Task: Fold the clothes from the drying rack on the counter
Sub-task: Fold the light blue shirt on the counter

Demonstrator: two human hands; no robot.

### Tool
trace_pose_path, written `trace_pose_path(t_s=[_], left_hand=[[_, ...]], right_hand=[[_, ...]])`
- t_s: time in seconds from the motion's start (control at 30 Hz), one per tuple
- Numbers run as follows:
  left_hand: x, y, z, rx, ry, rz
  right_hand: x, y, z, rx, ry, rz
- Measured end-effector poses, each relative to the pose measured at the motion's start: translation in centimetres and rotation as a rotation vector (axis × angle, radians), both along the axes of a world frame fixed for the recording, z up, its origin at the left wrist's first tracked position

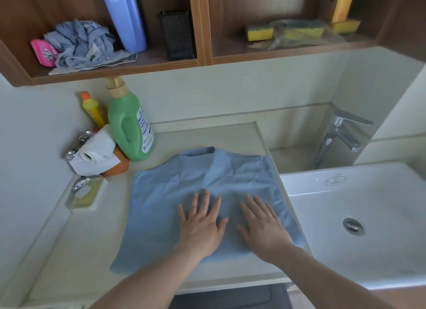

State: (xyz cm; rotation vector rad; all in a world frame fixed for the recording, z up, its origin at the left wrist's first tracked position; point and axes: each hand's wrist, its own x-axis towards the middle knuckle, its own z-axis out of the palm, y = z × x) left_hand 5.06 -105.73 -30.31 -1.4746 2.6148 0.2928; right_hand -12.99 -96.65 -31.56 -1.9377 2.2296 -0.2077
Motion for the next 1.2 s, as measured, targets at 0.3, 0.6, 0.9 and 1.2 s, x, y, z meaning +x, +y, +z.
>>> trace_pose_path(t_s=[0.3,0.6,0.9,1.2], left_hand=[[0.9,-1.0,0.2,0.029,0.04,0.089],[0.8,-9.2,0.9,-0.001,0.089,0.33],[1.8,-13.6,-1.4,-0.014,-0.034,0.475],[1.7,-14.3,-1.8,-0.019,0.008,0.598]], right_hand=[[-1.4,-0.6,0.8,-0.058,0.038,-0.093],[0.3,-11.5,2.9,0.008,-0.065,0.031],[-4.8,-17.7,-0.1,0.09,0.091,0.031],[-8.1,-17.3,-1.0,0.03,0.109,-0.171]])
